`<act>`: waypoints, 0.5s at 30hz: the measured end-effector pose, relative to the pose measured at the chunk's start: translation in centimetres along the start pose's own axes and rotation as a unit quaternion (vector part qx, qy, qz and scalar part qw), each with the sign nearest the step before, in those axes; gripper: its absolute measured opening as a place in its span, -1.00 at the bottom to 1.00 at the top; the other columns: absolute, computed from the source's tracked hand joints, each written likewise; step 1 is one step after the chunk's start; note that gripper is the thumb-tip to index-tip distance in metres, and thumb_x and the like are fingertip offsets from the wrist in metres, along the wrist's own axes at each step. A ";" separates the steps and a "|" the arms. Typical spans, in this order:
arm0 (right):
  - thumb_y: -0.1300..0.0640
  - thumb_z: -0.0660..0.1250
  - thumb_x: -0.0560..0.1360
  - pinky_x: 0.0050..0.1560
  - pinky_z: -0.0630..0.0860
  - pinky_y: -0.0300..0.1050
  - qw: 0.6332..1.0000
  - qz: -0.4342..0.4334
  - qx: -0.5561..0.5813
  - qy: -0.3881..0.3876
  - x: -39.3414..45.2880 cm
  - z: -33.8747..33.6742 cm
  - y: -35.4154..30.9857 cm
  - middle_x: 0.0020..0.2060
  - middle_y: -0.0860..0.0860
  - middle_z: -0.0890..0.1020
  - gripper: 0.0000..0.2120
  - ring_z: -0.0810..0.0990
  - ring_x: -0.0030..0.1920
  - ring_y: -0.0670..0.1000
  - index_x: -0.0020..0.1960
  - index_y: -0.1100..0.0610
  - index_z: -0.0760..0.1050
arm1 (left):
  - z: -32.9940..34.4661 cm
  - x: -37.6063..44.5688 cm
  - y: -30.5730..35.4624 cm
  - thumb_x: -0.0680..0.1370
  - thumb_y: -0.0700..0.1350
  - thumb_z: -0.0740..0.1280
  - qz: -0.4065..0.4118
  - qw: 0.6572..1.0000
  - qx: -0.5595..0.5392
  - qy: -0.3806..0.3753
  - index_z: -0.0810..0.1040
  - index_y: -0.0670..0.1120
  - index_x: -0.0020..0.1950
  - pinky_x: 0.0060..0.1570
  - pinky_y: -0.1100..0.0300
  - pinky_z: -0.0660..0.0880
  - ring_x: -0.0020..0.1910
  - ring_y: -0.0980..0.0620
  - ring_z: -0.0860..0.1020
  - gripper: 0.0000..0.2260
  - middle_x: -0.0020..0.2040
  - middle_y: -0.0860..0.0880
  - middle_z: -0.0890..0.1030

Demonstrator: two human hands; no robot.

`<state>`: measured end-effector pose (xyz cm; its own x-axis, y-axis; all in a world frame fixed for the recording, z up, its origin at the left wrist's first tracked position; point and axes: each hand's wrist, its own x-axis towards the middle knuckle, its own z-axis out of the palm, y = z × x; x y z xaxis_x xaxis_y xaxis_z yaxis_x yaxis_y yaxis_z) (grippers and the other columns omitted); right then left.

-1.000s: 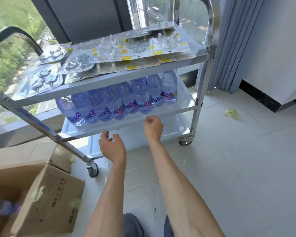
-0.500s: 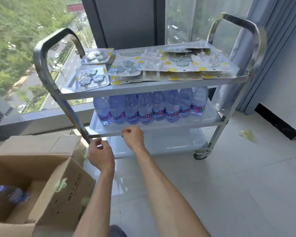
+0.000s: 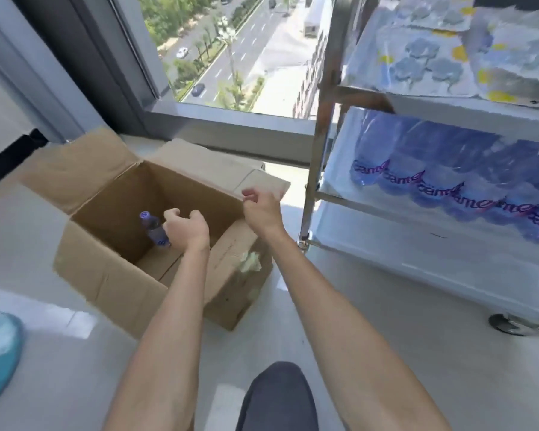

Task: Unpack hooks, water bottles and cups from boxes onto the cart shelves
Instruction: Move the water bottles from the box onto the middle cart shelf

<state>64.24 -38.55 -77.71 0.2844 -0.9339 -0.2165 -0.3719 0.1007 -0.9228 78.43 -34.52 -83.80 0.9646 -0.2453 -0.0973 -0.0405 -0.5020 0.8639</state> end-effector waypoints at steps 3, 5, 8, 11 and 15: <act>0.29 0.19 0.50 0.30 0.38 -0.12 0.996 0.046 -0.044 -0.068 3.2 6.4 0.7 0.26 0.12 0.56 -0.60 0.49 0.30 0.11 0.31 0.15 0.51 | 2.2 4.8 -3.3 0.51 -0.16 0.31 -0.063 0.998 0.014 0.006 0.44 -0.15 0.32 0.18 0.11 0.39 0.24 -0.17 0.50 -0.62 0.31 -0.18 0.49; 0.26 0.21 0.51 0.25 0.38 -0.13 0.988 0.094 -0.073 -0.094 4.8 10.3 2.5 0.29 0.13 0.53 -0.60 0.46 0.31 0.13 0.33 0.16 0.48 | 3.7 7.1 -5.7 0.51 -0.18 0.31 -0.105 0.994 0.023 0.018 0.43 -0.15 0.32 0.17 0.11 0.41 0.24 -0.19 0.51 -0.62 0.32 -0.20 0.48; 0.23 0.22 0.49 0.27 0.45 -0.02 0.970 0.168 -0.125 -0.120 6.5 14.3 6.3 0.29 0.17 0.48 -0.56 0.46 0.29 0.18 0.36 0.15 0.42 | 5.9 10.0 -8.7 0.51 -0.21 0.31 -0.148 0.988 0.026 0.038 0.40 -0.18 0.34 0.14 0.09 0.37 0.25 -0.22 0.47 -0.61 0.31 -0.23 0.44; 0.21 0.26 0.49 0.30 0.41 0.05 0.951 0.223 -0.175 -0.120 8.1 16.4 10.0 0.27 0.23 0.44 -0.57 0.42 0.30 0.24 0.36 0.19 0.38 | 7.9 13.4 -10.7 0.52 -0.20 0.33 -0.165 0.984 0.033 0.061 0.36 -0.18 0.36 0.11 0.03 0.38 0.25 -0.24 0.45 -0.59 0.30 -0.22 0.41; 0.25 0.22 0.47 0.29 0.38 0.07 0.956 0.191 -0.205 -0.089 9.8 19.1 12.7 0.21 0.19 0.43 -0.56 0.43 0.24 0.20 0.35 0.16 0.35 | 10.7 19.6 -12.2 0.49 -0.11 0.44 -0.191 0.977 0.041 0.089 0.23 -0.15 0.47 0.16 -0.04 0.41 0.31 -0.23 0.43 -0.38 0.37 -0.22 0.35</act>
<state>79.23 -39.90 -97.62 0.1909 -0.7783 -0.5981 -0.7840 0.2458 -0.5701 95.03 -42.05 -101.57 0.9434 0.1178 -0.3102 0.3171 -0.5951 0.7384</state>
